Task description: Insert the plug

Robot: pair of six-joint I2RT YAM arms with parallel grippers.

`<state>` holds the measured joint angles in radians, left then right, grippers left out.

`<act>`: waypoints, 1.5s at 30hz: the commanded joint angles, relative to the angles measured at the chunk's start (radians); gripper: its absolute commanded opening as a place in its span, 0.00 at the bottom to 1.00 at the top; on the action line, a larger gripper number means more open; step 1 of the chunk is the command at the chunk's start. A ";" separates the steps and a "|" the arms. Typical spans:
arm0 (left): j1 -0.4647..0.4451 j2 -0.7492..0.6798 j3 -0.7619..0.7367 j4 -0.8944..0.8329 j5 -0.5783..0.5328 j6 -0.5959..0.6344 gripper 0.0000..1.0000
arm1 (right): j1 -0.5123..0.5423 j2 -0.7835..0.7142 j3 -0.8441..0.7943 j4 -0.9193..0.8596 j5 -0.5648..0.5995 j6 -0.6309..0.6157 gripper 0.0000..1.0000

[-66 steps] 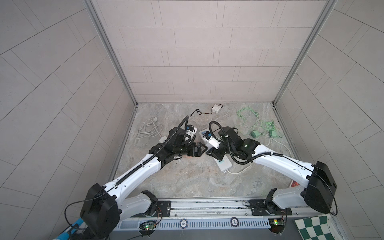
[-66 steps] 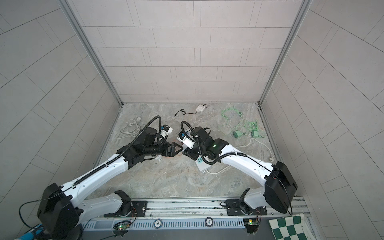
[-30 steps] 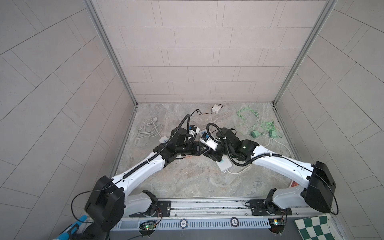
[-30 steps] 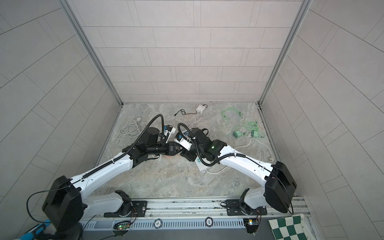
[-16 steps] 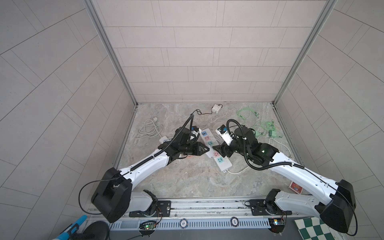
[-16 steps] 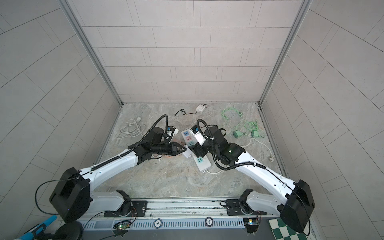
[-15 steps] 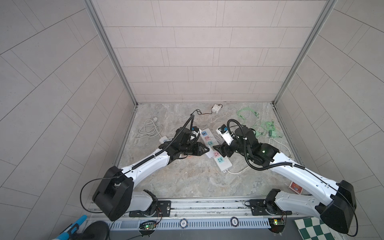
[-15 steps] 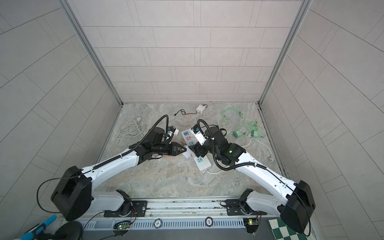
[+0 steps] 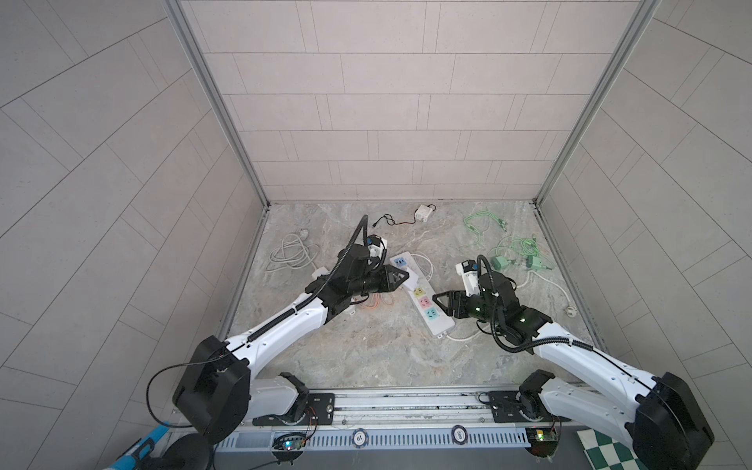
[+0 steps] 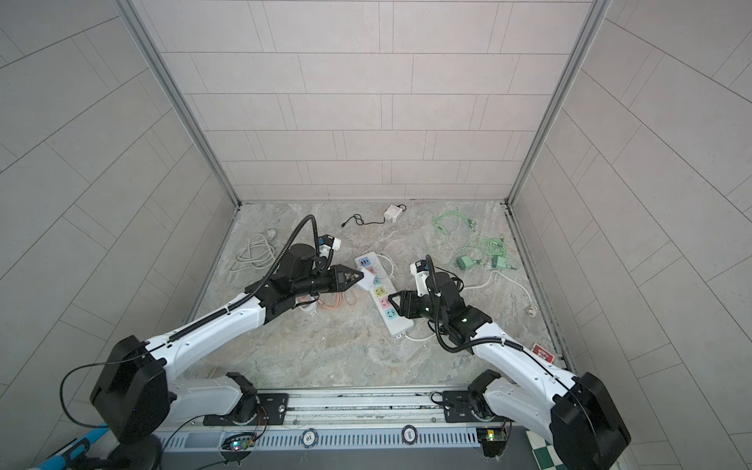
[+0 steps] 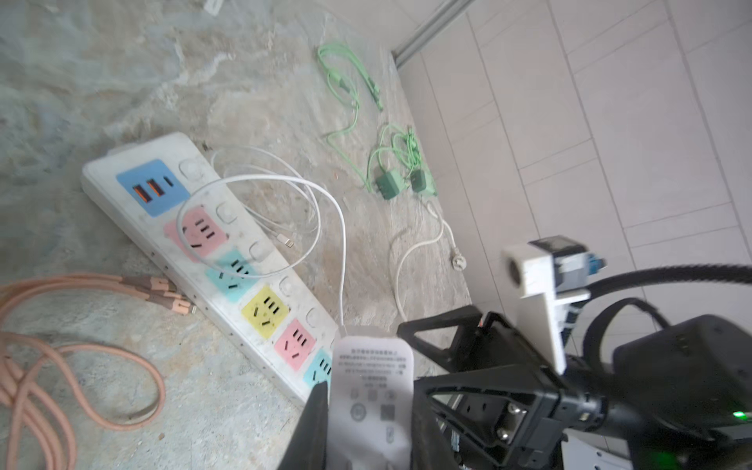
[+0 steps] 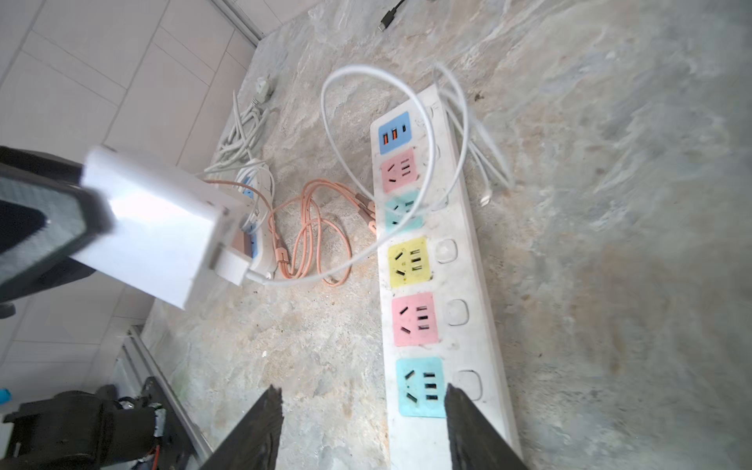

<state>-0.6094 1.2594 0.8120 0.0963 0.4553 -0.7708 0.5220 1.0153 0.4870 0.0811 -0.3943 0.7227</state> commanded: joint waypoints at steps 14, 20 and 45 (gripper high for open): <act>-0.040 -0.075 -0.107 0.340 -0.108 -0.292 0.00 | -0.010 0.314 -0.058 1.095 -0.186 0.567 0.54; -0.048 -0.077 -0.117 0.358 -0.113 -0.306 0.00 | -0.002 0.477 -0.048 1.345 -0.194 0.704 0.52; -0.016 -0.095 -0.117 0.495 -0.153 -0.334 0.00 | 0.039 0.321 -0.021 1.074 -0.175 0.568 0.48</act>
<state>-0.6304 1.1507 0.6693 0.4770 0.2630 -1.0710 0.5552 1.2930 0.4412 1.0309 -0.5549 1.2427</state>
